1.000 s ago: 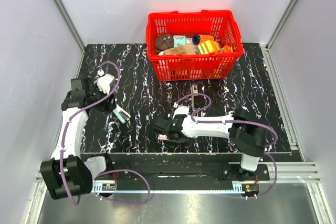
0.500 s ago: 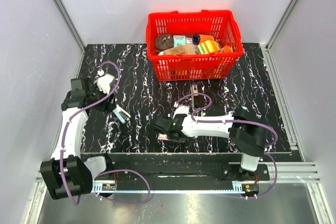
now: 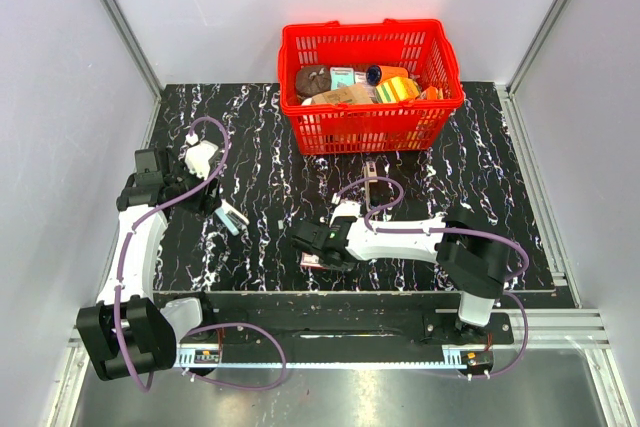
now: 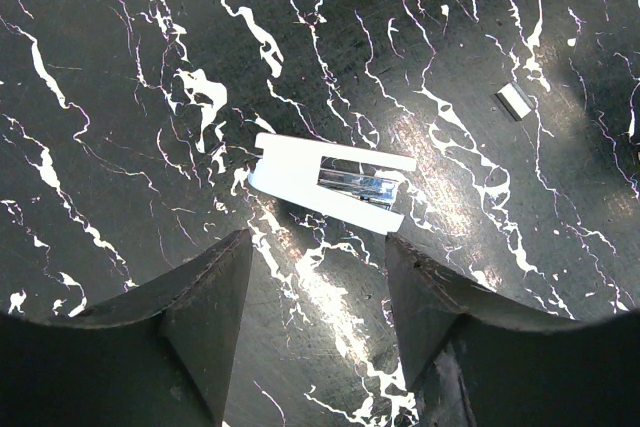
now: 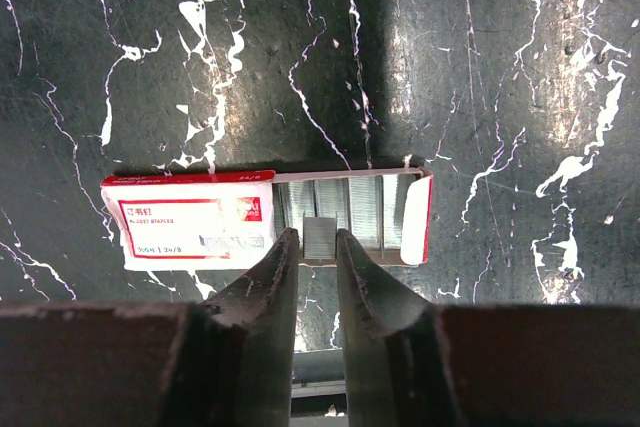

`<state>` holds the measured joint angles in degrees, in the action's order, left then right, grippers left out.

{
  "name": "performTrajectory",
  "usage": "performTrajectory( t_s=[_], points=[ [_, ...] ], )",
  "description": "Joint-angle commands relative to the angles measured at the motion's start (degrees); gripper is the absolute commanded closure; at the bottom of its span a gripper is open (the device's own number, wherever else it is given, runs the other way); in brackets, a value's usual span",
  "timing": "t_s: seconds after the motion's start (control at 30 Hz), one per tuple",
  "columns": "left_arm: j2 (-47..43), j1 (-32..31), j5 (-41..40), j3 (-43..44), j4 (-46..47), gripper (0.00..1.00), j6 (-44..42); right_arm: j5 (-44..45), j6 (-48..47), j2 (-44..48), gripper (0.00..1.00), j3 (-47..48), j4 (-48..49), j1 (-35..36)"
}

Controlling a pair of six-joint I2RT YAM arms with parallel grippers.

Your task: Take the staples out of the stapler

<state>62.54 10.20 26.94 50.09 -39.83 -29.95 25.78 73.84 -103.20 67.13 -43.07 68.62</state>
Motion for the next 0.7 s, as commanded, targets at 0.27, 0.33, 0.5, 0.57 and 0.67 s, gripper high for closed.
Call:
performTrajectory(
  t_s=[0.27,0.33,0.5,0.57,0.67],
  points=[
    [-1.46,0.26,0.57,0.71,0.81,0.39,-0.19,-0.2,-0.19,-0.95,0.71,0.54,0.0,-0.42],
    [-1.28,0.18,0.66,0.72,0.72,0.39,-0.1,-0.12,-0.45,-0.95,0.71,0.8,-0.08,-0.42],
    [-1.28,0.35,0.92,0.54,0.72,0.39,-0.1,0.67,-1.33,1.06,0.69,0.46,0.18,-0.42],
    [-1.28,0.26,0.92,0.63,0.72,0.4,-0.1,1.37,-2.12,2.47,0.68,-0.07,0.35,-0.42],
    [-1.2,0.26,1.18,0.89,0.37,0.39,-0.19,2.43,-2.91,4.05,0.68,0.28,0.09,-0.42]
  ],
)
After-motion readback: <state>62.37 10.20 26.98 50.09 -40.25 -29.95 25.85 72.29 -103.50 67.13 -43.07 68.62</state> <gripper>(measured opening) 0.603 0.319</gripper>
